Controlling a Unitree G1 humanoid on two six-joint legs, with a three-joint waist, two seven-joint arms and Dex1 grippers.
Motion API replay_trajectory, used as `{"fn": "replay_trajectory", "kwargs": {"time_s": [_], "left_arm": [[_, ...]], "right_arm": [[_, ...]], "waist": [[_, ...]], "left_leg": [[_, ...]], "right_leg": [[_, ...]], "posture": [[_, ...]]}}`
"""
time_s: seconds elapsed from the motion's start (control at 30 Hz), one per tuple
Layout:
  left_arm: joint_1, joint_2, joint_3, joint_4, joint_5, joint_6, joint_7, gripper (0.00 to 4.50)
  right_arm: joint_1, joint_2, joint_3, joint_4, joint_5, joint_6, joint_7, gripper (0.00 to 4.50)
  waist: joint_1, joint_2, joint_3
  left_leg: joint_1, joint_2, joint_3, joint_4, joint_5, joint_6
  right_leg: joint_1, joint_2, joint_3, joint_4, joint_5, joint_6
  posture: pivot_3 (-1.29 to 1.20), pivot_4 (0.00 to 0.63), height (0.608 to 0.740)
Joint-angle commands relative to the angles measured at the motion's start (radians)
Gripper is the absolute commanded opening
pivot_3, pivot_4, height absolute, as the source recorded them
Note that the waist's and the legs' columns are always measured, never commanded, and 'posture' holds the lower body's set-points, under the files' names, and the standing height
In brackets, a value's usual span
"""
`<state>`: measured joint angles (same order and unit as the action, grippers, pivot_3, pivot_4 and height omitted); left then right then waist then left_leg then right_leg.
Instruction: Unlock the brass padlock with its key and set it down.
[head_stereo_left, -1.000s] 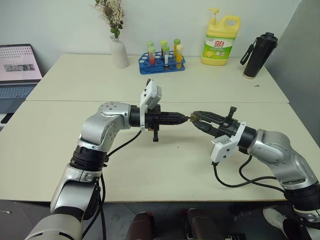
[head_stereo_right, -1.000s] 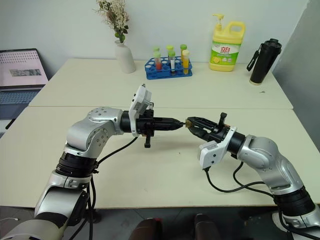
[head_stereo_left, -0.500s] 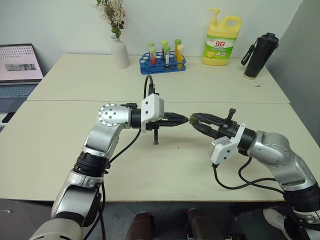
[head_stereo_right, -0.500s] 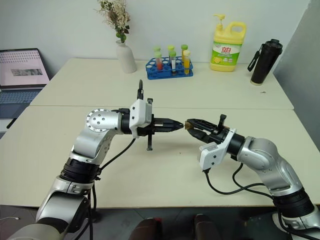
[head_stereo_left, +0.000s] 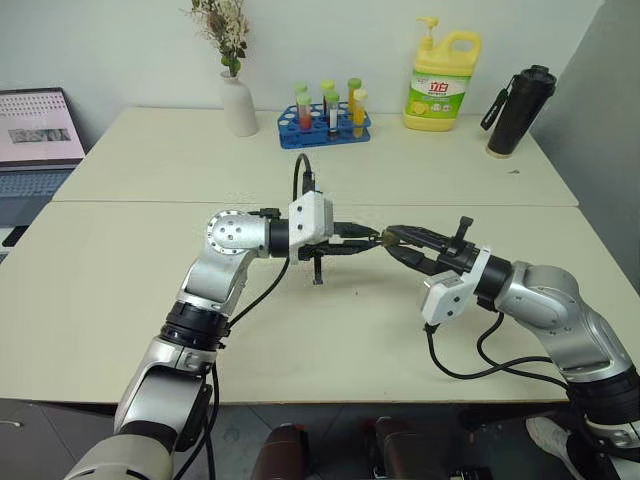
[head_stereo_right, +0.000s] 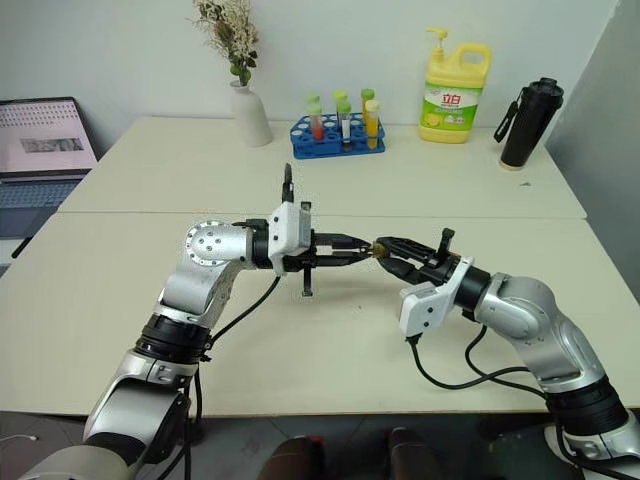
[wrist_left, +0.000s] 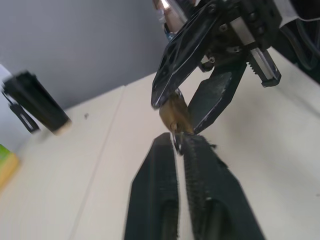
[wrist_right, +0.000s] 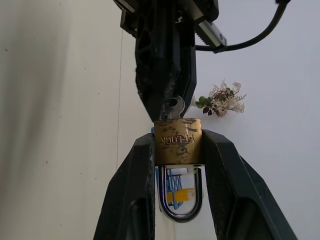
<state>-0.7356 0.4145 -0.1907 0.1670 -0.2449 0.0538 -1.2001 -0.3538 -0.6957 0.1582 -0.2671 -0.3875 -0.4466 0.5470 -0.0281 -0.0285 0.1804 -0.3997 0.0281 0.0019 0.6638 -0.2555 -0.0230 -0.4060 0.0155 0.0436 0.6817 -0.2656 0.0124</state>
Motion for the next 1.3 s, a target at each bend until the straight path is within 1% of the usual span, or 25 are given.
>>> {"fn": "replay_trajectory", "kwargs": {"time_s": [0.03, 0.07, 0.1, 0.13, 0.2, 0.27, 0.33, 0.57, 0.7, 0.87, 1.0, 1.1, 1.13, 1.3], "left_arm": [[-0.061, 0.000, 0.028, -0.040, -0.054, 0.205, 0.054, 1.82], [-0.080, 0.006, 0.038, -0.040, -0.090, 0.341, 0.071, 2.15], [-0.093, 0.011, 0.045, -0.043, -0.117, 0.438, 0.081, 2.55], [-0.101, 0.015, 0.049, -0.049, -0.134, 0.502, 0.088, 2.77], [-0.118, 0.019, 0.065, -0.064, -0.185, 0.603, 0.083, 3.42], [-0.136, 0.018, 0.087, -0.087, -0.252, 0.722, 0.084, 3.47], [-0.139, 0.017, 0.092, -0.109, -0.272, 0.762, 0.091, 3.47], [-0.140, 0.011, 0.102, -0.157, -0.307, 0.804, 0.116, 3.47], [-0.127, 0.035, 0.083, -0.175, -0.306, 0.775, 0.083, 3.47], [-0.125, 0.008, 0.060, -0.168, -0.282, 0.745, 0.113, 3.47], [-0.129, -0.001, 0.053, -0.149, -0.288, 0.733, 0.100, 3.47], [-0.141, -0.014, 0.056, -0.124, -0.293, 0.732, 0.104, 2.89], [-0.143, -0.017, 0.057, -0.118, -0.294, 0.734, 0.105, 2.62], [-0.137, -0.017, 0.046, -0.115, -0.284, 0.722, 0.095, 1.01]], "right_arm": [[-0.010, 0.004, -0.018, -0.038, 0.024, -0.012, -0.004, 0.92], [-0.009, 0.004, -0.020, -0.038, 0.024, -0.012, -0.003, 0.92], [-0.008, 0.004, -0.021, -0.039, 0.025, -0.011, -0.003, 0.92], [-0.008, 0.003, -0.021, -0.039, 0.025, -0.011, -0.002, 0.92], [-0.008, 0.003, -0.020, -0.038, 0.027, -0.010, -0.002, 0.92], [-0.008, 0.003, -0.019, -0.037, 0.029, -0.010, 0.000, 0.92], [-0.009, 0.003, -0.018, -0.037, 0.031, -0.010, 0.001, 0.92], [-0.010, 0.007, -0.017, -0.040, 0.034, -0.009, 0.008, 0.92], [-0.009, 0.011, -0.018, -0.041, 0.036, -0.005, 0.012, 0.92], [-0.011, 0.015, -0.018, -0.039, 0.041, -0.007, 0.016, 0.92], [-0.011, 0.017, -0.017, -0.039, 0.039, -0.012, 0.015, 0.92], [-0.012, 0.017, -0.016, -0.038, 0.039, -0.016, 0.016, 0.92], [-0.013, 0.017, -0.016, -0.038, 0.039, -0.016, 0.016, 0.92], [-0.013, 0.017, -0.016, -0.038, 0.039, -0.020, 0.016, 0.92]], "waist": [[0.000, 0.000, 0.000], [0.000, 0.000, 0.000], [0.000, 0.000, 0.000], [0.000, 0.000, 0.000], [-0.002, 0.000, 0.000], [-0.004, 0.000, 0.000], [-0.002, 0.000, 0.000], [-0.001, 0.000, 0.000], [-0.002, 0.000, 0.000], [-0.001, 0.000, 0.000], [-0.001, 0.000, 0.000], [-0.001, 0.000, 0.000], [-0.001, 0.000, 0.000], [-0.001, 0.000, 0.000]], "left_leg": [[0.000, 0.000, 0.000, 0.000, 0.000, 0.000], [0.000, 0.000, 0.000, 0.000, 0.000, 0.000], [0.000, 0.000, 0.000, 0.000, 0.000, 0.000], [0.000, 0.000, -0.001, 0.000, 0.000, 0.000], [0.000, 0.000, -0.001, 0.000, 0.000, 0.000], [0.000, 0.001, -0.001, 0.000, 0.000, 0.000], [0.000, 0.001, -0.001, 0.000, 0.000, 0.000], [0.000, 0.001, -0.001, 0.000, 0.000, 0.000], [0.000, 0.001, -0.001, 0.000, 0.000, 0.000], [0.000, 0.000, -0.001, 0.000, 0.000, 0.000], [0.000, 0.000, -0.001, 0.000, 0.000, 0.000], [0.000, 0.000, -0.001, 0.000, 0.000, 0.000], [0.000, 0.000, -0.001, 0.000, 0.000, 0.000], [0.000, 0.000, -0.001, 0.000, 0.000, 0.000]], "right_leg": [[0.000, 0.000, 0.000, 0.000, 0.000, 0.000], [0.000, 0.000, 0.000, 0.000, 0.000, 0.000], [0.000, 0.000, 0.000, 0.000, 0.000, 0.000], [0.000, 0.000, 0.000, 0.000, -0.001, 0.001], [0.000, 0.000, -0.001, 0.000, -0.001, 0.001], [0.000, 0.000, 0.000, 0.000, 0.000, 0.001], [0.000, 0.000, 0.000, 0.000, 0.000, 0.001], [0.000, -0.001, 0.001, 0.000, 0.000, 0.000], [0.000, 0.000, 0.001, 0.001, 0.000, 0.000], [0.000, -0.001, 0.001, 0.000, 0.000, 0.000], [0.000, -0.001, 0.001, 0.000, 0.000, -0.001], [0.000, -0.001, 0.001, 0.000, 0.000, -0.001], [0.000, -0.001, 0.001, 0.000, 0.000, -0.001], [0.000, -0.001, 0.001, 0.000, 0.000, -0.001]], "posture": [[0.00, 0.150, 0.740], [0.00, 0.150, 0.740], [0.00, 0.150, 0.740], [0.00, 0.150, 0.740], [0.00, 0.150, 0.740], [0.00, 0.150, 0.740], [0.00, 0.150, 0.740], [0.00, 0.150, 0.740], [0.00, 0.150, 0.740], [0.00, 0.150, 0.740], [0.00, 0.150, 0.740], [0.00, 0.150, 0.740], [0.00, 0.150, 0.740], [0.00, 0.150, 0.740]]}}
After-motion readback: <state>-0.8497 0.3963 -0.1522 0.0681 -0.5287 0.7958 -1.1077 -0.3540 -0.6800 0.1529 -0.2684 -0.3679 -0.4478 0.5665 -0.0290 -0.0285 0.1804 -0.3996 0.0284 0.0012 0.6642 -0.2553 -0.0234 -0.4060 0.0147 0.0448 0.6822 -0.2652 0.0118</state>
